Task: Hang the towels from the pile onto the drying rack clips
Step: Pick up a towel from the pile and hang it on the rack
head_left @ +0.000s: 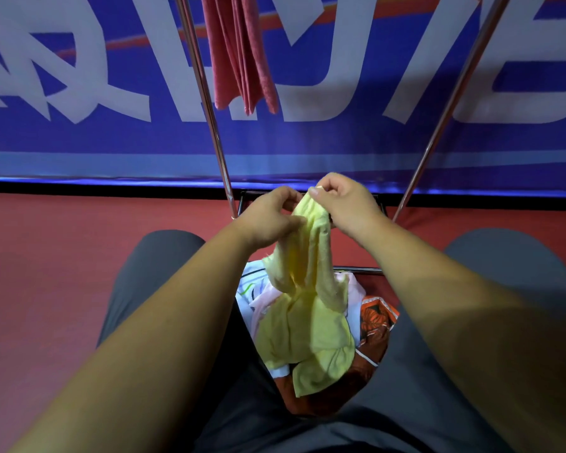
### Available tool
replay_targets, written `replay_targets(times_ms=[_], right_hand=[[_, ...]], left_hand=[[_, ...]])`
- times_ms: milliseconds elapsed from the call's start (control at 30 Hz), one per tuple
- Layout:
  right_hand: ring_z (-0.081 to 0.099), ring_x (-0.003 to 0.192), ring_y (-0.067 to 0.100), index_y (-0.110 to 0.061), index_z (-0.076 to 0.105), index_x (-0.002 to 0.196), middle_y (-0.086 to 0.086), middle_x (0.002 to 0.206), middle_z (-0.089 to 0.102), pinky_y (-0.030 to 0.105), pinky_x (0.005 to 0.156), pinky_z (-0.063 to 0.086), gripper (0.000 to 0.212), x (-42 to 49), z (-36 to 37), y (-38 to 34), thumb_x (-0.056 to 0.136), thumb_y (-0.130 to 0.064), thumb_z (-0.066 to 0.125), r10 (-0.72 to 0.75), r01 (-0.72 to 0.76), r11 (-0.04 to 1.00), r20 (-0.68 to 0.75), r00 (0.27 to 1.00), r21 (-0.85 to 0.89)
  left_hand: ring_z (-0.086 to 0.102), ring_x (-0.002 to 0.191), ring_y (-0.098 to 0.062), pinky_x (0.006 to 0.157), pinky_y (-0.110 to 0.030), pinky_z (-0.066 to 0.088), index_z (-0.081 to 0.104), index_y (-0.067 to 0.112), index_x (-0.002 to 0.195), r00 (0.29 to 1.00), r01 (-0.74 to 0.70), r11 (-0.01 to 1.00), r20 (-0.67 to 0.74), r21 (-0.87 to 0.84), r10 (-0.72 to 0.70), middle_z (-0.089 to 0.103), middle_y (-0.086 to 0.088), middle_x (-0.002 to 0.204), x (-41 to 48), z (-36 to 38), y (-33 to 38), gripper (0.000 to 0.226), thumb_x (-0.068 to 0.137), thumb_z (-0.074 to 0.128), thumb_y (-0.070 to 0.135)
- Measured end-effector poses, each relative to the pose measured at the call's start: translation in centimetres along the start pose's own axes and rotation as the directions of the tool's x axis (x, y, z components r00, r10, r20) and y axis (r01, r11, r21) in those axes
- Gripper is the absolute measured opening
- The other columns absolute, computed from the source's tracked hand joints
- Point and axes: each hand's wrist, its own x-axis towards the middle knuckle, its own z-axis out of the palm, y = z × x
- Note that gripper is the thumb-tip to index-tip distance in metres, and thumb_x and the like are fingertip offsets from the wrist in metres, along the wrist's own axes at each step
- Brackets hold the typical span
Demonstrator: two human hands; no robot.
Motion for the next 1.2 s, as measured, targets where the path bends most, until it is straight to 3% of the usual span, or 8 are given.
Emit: replay_targets(times_ms=[167, 367, 567, 700, 800, 933, 1000, 1200], right_hand=[[0.046, 0.065, 0.009, -0.015, 0.062, 0.091, -0.005, 0.076, 0.056, 0.016, 0.058, 0.037, 0.023, 0.9, -1.7, 0.1, 0.104, -0.033, 0.064, -0.088, 0.058, 0.993, -0.314, 0.945, -0.103], [0.051, 0.074, 0.018, -0.019, 0.057, 0.093, -0.008, 0.073, 0.053, 0.034, 0.070, 0.040, 0.021, 2.8, -4.5, 1.2, 0.106, -0.035, 0.057, 0.101, -0.088, 0.995, -0.622, 0.777, 0.052], [0.065, 0.090, 0.026, -0.020, 0.061, 0.087, 0.001, 0.089, 0.067, 0.035, 0.087, 0.053, 0.025, 3.5, -5.9, 3.0, 0.106, -0.037, 0.061, 0.413, -0.289, 0.910, -0.592, 0.692, 0.297], [0.061, 0.081, 0.023, -0.018, 0.063, 0.091, -0.003, 0.081, 0.062, 0.033, 0.080, 0.051, 0.025, 3.5, -5.6, 3.1, 0.106, -0.038, 0.061, 0.414, -0.269, 0.908, -0.587, 0.695, 0.321], [0.058, 0.076, 0.017, -0.019, 0.066, 0.101, -0.007, 0.078, 0.061, 0.028, 0.077, 0.048, 0.019, 3.6, -5.7, 2.9, 0.105, -0.036, 0.063, 0.431, -0.225, 0.893, -0.592, 0.681, 0.391], [0.067, 0.087, 0.022, -0.019, 0.074, 0.109, -0.005, 0.088, 0.070, 0.027, 0.080, 0.050, 0.024, 3.5, -5.6, 2.5, 0.102, -0.040, 0.066, 0.435, -0.265, 0.891, -0.532, 0.726, 0.367], [0.067, 0.085, 0.021, -0.020, 0.074, 0.102, -0.003, 0.089, 0.072, 0.027, 0.077, 0.049, 0.021, 3.3, -4.8, 2.5, 0.100, -0.039, 0.069, 0.400, -0.265, 0.908, -0.481, 0.780, 0.324], [0.062, 0.078, 0.014, -0.017, 0.075, 0.092, -0.001, 0.083, 0.072, 0.024, 0.066, 0.045, 0.018, 2.0, -1.0, 2.1, 0.098, -0.034, 0.072, 0.059, -0.097, 0.988, -0.291, 0.955, -0.118]], left_hand=[[0.056, 0.076, -0.020, 0.065, -0.032, 0.041, 0.062, 0.020, 0.085, 1.000, -0.023, 0.961, -0.001, 0.275, 0.024, 0.061, 0.001, 0.081, 0.7, 0.1, -0.8, 0.022, 0.100, 0.070, 0.034], [0.062, 0.085, -0.028, 0.068, -0.036, 0.041, 0.068, 0.012, 0.089, 0.994, 0.112, 0.875, -0.069, 0.471, -0.091, 0.068, -0.006, 0.087, 1.3, -1.2, -2.6, 0.033, 0.096, 0.074, 0.044], [0.065, 0.090, -0.027, 0.076, -0.030, 0.045, 0.071, 0.016, 0.096, 0.952, 0.297, 0.876, -0.190, 0.380, -0.240, 0.067, 0.001, 0.086, 1.5, -2.4, -4.3, 0.021, 0.096, 0.075, 0.037], [0.068, 0.111, -0.037, 0.098, -0.039, 0.055, 0.073, 0.008, 0.124, 0.896, 0.422, 0.861, -0.274, 0.284, -0.350, 0.073, -0.014, 0.122, 1.6, -2.8, -4.7, 0.030, 0.103, 0.065, 0.028], [0.068, 0.108, -0.038, 0.094, -0.041, 0.055, 0.073, 0.004, 0.124, 0.865, 0.471, 0.849, -0.315, 0.238, -0.391, 0.073, -0.017, 0.119, 1.3, -2.7, -4.1, 0.040, 0.107, 0.057, 0.036], [0.073, 0.080, -0.032, 0.081, -0.036, 0.058, 0.072, 0.006, 0.096, 0.865, 0.437, 0.898, -0.253, -0.044, -0.434, 0.073, -0.014, 0.092, 1.5, -2.0, -3.7, 0.041, 0.104, 0.060, 0.045], [0.078, 0.088, -0.037, 0.087, -0.046, 0.064, 0.074, 0.006, 0.087, 0.873, 0.384, 0.875, -0.193, -0.295, -0.448, 0.076, -0.018, 0.093, 2.0, -1.6, -4.0, 0.039, 0.096, 0.073, 0.044], [0.073, 0.087, -0.030, 0.073, -0.037, 0.066, 0.072, -0.005, 0.102, 0.904, 0.373, 0.761, 0.021, -0.531, -0.428, 0.073, -0.023, 0.098, 1.5, 0.2, -2.4, 0.016, 0.105, 0.065, 0.009]])
